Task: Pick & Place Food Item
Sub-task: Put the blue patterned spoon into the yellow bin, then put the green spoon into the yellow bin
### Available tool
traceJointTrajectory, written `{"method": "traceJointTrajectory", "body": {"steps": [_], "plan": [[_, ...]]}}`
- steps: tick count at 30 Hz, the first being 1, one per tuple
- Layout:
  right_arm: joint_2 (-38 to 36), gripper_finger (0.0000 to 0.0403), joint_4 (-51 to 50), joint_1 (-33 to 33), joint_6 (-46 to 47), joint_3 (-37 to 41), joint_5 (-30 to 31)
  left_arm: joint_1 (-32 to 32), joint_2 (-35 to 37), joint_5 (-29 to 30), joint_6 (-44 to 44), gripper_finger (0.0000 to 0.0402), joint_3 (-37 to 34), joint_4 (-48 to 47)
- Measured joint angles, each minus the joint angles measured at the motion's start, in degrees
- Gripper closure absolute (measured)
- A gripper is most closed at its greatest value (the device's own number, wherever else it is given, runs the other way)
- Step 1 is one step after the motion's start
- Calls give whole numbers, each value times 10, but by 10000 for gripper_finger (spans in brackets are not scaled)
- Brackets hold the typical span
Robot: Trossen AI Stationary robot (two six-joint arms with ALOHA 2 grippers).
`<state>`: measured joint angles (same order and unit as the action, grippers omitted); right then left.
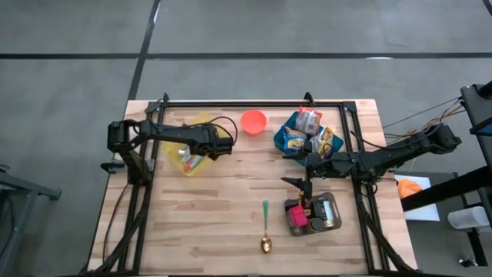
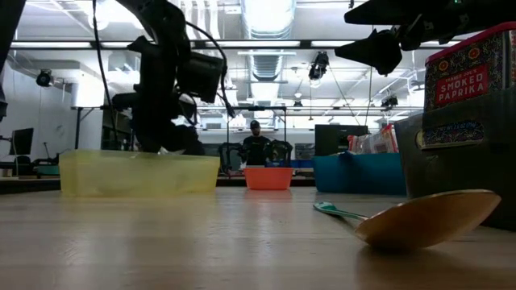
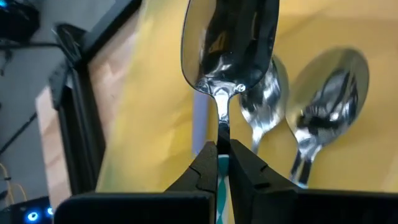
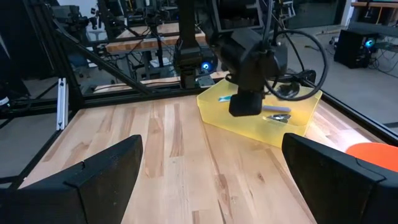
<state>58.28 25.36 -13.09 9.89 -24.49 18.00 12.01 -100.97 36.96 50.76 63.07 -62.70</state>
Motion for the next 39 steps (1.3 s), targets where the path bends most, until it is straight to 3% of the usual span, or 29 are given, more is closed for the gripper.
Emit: {"method": "traceJointTrajectory", "body": {"steps": [7, 24, 34, 39], "plan": [[0, 22, 0, 0, 0, 0, 0, 1, 0, -23, 0, 377, -18, 15], [0, 22, 0, 0, 0, 0, 0, 1, 0, -23, 0, 241, -18, 21], [0, 22, 0, 0, 0, 0, 0, 1, 67, -87, 5, 238, -12, 17], [0, 22, 0, 0, 0, 0, 0, -25, 143, -129, 79, 239, -9, 33]]}}
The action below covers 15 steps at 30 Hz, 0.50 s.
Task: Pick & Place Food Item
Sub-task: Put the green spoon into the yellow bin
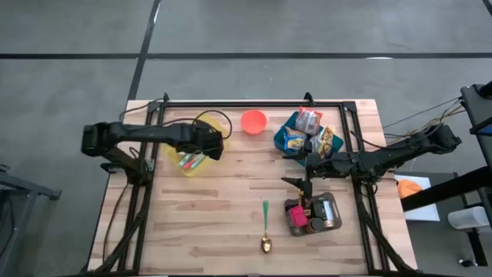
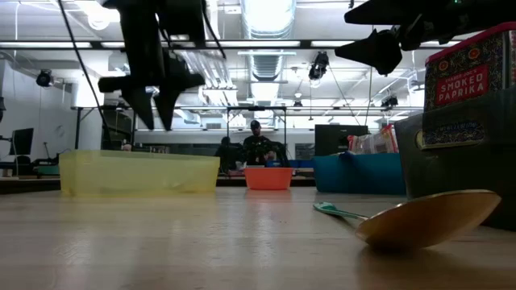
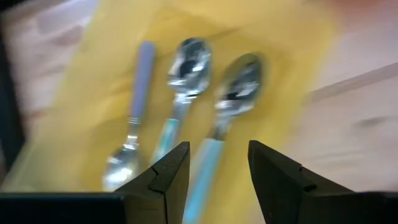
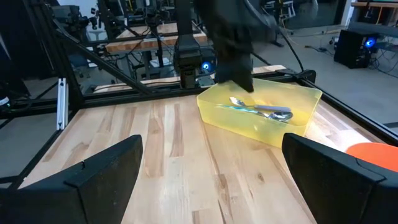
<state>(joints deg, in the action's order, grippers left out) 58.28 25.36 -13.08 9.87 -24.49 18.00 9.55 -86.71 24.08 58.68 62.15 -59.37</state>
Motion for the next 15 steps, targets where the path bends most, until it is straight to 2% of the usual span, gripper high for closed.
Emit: {"method": "traceJointTrajectory", "body": {"steps": [3, 7, 15], "plan": [[0, 22, 0, 0, 0, 0, 0, -37, 40, -1, 57, 239, 0, 30], [0, 22, 0, 0, 0, 0, 0, -98, 71, -1, 84, 239, 1, 88], [0, 22, 0, 0, 0, 0, 0, -199, 55, 7, 169, 239, 25, 136]]}}
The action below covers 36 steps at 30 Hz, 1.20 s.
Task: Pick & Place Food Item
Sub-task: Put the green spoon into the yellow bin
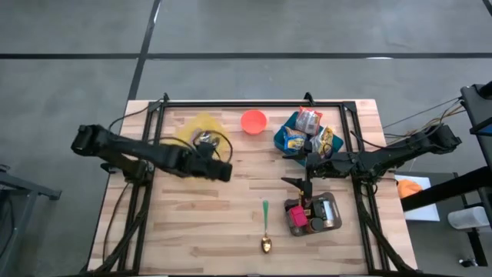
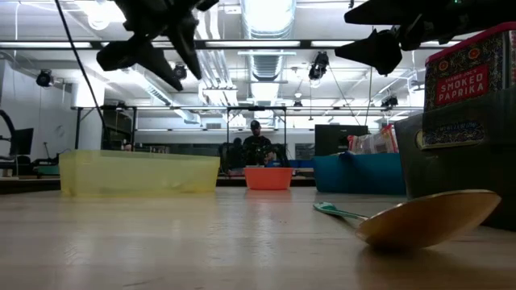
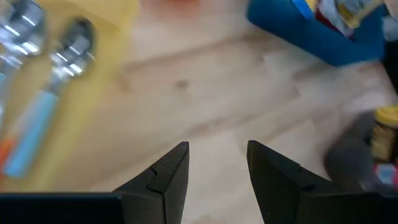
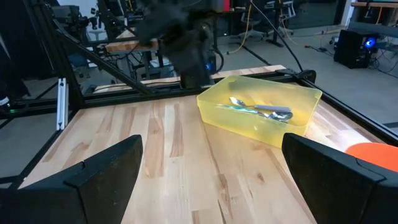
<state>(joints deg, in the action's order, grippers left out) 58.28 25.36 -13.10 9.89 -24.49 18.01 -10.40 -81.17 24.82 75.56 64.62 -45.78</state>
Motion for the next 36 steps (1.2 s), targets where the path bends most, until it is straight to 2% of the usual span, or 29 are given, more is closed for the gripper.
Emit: {"method": "traceJointTrajectory", "body": {"steps": [6, 10, 13, 23, 29, 36], "plan": [[0, 22, 0, 0, 0, 0, 0, -50, -65, -10, 58, 239, 26, 53], [0, 22, 0, 0, 0, 0, 0, -69, -125, -61, 113, 239, 58, 58], [0, 22, 0, 0, 0, 0, 0, -77, -170, -89, 115, 239, 98, 56], [0, 22, 0, 0, 0, 0, 0, -107, -315, -128, 98, 239, 247, 41], [0, 22, 0, 0, 0, 0, 0, -120, -379, -154, 100, 239, 312, 36], [0, 22, -1, 0, 0, 0, 0, -133, -434, -154, 125, 239, 367, 45]]}}
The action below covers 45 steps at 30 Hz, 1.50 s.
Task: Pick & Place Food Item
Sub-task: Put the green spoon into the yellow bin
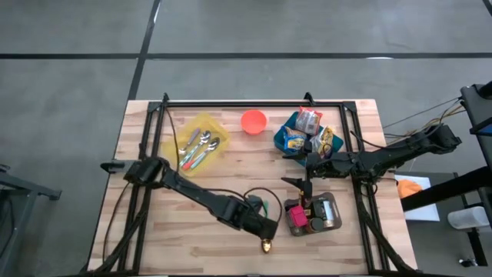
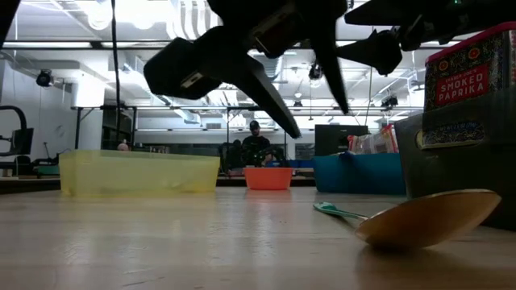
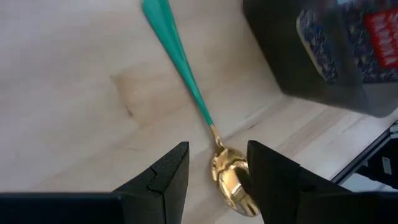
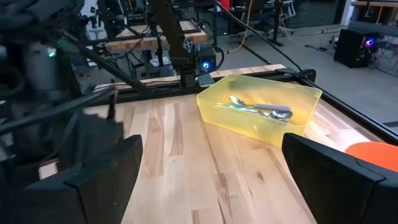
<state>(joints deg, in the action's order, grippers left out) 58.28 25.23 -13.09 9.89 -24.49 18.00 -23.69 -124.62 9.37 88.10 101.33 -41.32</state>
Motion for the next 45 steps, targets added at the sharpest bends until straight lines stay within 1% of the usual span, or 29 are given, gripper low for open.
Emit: {"method": "traceJointTrajectory", "body": {"steps": [4, 8, 12, 15, 18, 24, 32, 35, 40, 43, 45], "plan": [[0, 22, -4, 0, 0, 0, 0, -2, -36, 0, 7, 239, 33, 6], [0, 22, -9, 0, 0, 0, 0, -1, -74, 5, 0, 239, 55, 34], [0, 22, -10, 0, 0, 0, 0, -2, -91, 5, -23, 239, 53, 101], [0, 22, -10, 0, 0, 0, 0, -2, -101, 7, -24, 239, 45, 136], [0, 22, -11, 0, 0, 0, 0, -2, -112, 1, -24, 239, 43, 139], [0, 22, -10, 0, 0, 0, 0, -2, -113, -14, -25, 239, 43, 111], [0, 22, -10, 0, 0, 0, 0, -2, -109, -68, 10, 239, 48, 10], [0, 22, -10, 0, 0, 0, 0, -2, -98, -84, 27, 239, 46, -59], [0, 22, -11, 0, 0, 0, 0, -3, -76, -90, 64, 239, 43, -208], [0, 22, -10, 0, 0, 0, 0, -3, -57, -86, 83, 239, 43, -261], [0, 22, -10, 0, 0, 0, 0, -3, -49, -84, 84, 239, 43, -275]]}}
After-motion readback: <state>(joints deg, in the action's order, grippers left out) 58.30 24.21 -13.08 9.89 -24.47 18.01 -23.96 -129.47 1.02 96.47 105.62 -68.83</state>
